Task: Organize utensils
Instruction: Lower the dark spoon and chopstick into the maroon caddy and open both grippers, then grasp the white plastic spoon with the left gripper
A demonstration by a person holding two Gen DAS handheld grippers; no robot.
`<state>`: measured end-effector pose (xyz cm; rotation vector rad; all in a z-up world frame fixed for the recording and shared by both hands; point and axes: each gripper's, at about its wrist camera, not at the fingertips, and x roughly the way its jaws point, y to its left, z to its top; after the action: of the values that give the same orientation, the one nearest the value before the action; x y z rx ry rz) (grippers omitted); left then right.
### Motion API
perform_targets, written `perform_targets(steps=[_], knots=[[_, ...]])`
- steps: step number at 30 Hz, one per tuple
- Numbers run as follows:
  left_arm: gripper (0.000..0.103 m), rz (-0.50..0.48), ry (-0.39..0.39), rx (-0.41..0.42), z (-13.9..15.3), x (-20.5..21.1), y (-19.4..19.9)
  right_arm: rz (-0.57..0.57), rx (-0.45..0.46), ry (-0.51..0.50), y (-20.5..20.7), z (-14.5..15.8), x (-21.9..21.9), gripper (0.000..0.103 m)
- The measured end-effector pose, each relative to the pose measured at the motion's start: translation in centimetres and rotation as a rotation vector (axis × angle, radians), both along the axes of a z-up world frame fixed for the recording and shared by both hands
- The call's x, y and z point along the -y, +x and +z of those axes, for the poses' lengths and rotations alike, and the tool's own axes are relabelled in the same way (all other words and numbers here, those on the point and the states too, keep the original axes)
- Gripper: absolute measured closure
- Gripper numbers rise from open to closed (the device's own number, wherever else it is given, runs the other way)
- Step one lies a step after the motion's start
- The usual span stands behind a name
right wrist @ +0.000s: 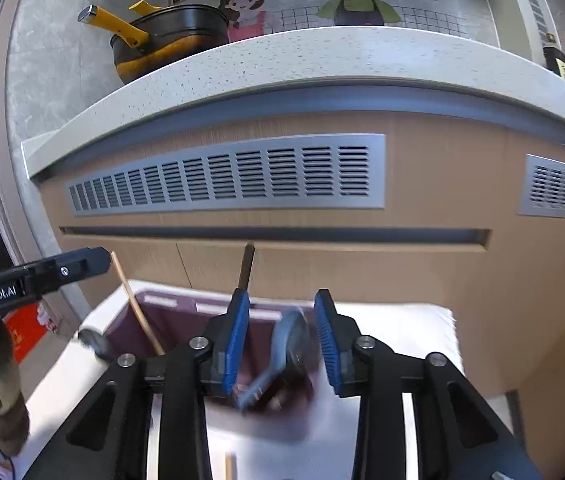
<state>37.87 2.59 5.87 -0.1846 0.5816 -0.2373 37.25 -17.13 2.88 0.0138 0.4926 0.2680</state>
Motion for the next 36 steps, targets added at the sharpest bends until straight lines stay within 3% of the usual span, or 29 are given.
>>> perform_targets(steps=[3,6,9,14,16,20,24,28,32,36], knots=[[0.048,0.003,0.01,-0.012,-0.4,-0.1,-2.0,-0.002,-0.004,-0.018,-2.4,-0.1,0.4,0.06],[0.046,-0.005,0.041,-0.029,-1.0,0.4,-3.9,0.001,-0.018,-0.042,-4.7,-0.6,1.0,0.052],[0.037,-0.026,0.065,-0.059,-2.1,0.8,-5.8,0.0,-0.048,-0.071,-6.5,-1.2,1.4,0.046],[0.035,-0.056,0.111,-0.13,-4.2,1.9,-8.5,0.003,-0.122,-0.127,-8.8,-2.6,1.9,0.04],[0.03,-0.063,0.116,-0.155,-4.9,2.1,-9.7,0.013,-0.152,-0.153,-9.8,-3.4,2.0,0.026],[0.03,-0.102,0.137,-0.197,-6.5,3.3,-11.9,0.016,-0.2,-0.22,-11.6,-5.1,2.4,0.025],[0.03,-0.216,0.2,-0.243,-8.6,5.8,-14.2,-0.011,-0.24,-0.23,-13.2,-6.1,4.0,0.022],[0.03,-0.415,0.182,-0.303,-10.1,8.9,-16.6,-0.071,-0.257,-0.221,-15.1,-6.9,6.4,0.019],[0.03,-0.576,0.211,-0.303,-10.2,12.8,-18.4,-0.15,-0.262,-0.208,-17.0,-7.4,9.2,0.018],[0.052,-0.686,0.291,-0.317,-10.8,16.6,-19.3,-0.215,-0.249,-0.205,-18.5,-7.5,11.5,0.018]])
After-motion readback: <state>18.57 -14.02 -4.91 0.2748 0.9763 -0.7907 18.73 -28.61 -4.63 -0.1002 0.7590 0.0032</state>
